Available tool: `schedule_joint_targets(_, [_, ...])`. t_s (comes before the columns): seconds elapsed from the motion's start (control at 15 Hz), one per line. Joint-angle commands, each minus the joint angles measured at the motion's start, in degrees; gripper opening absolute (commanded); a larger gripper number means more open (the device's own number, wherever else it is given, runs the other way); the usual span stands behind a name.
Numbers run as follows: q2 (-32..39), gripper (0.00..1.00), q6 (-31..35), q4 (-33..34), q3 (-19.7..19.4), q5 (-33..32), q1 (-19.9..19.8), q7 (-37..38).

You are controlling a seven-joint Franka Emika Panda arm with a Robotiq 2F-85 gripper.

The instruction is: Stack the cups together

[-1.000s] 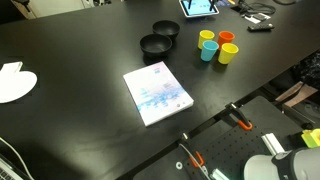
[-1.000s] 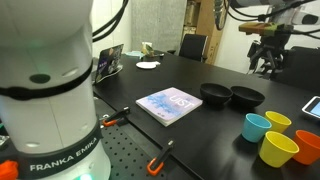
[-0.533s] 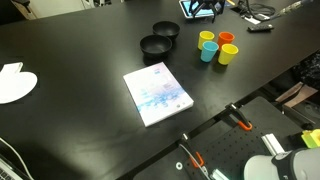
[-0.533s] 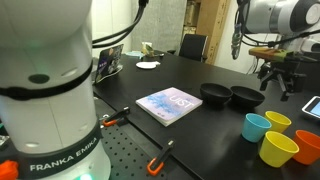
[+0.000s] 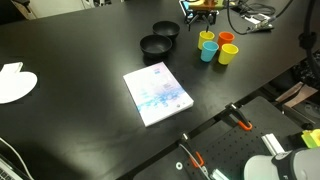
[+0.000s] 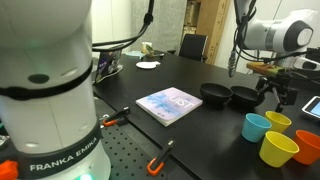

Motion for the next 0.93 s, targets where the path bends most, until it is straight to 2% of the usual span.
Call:
schedule_joint_targets(0.0, [2.89,1.00,-2.48,4.84,-0.12,1.67,-0.93,0.80])
schedule_joint_targets(0.47, [5.30,1.00,-4.82,7.85,0.34,4.87,-1.91,1.64])
schedule_joint_targets(0.53, [5.44,0.80,-5.28,8.07,0.34,5.26,-2.00,1.81])
schedule_joint_targets(0.87, [5.98,0.42,-6.71,8.65,0.64,7.67,-2.55,2.59])
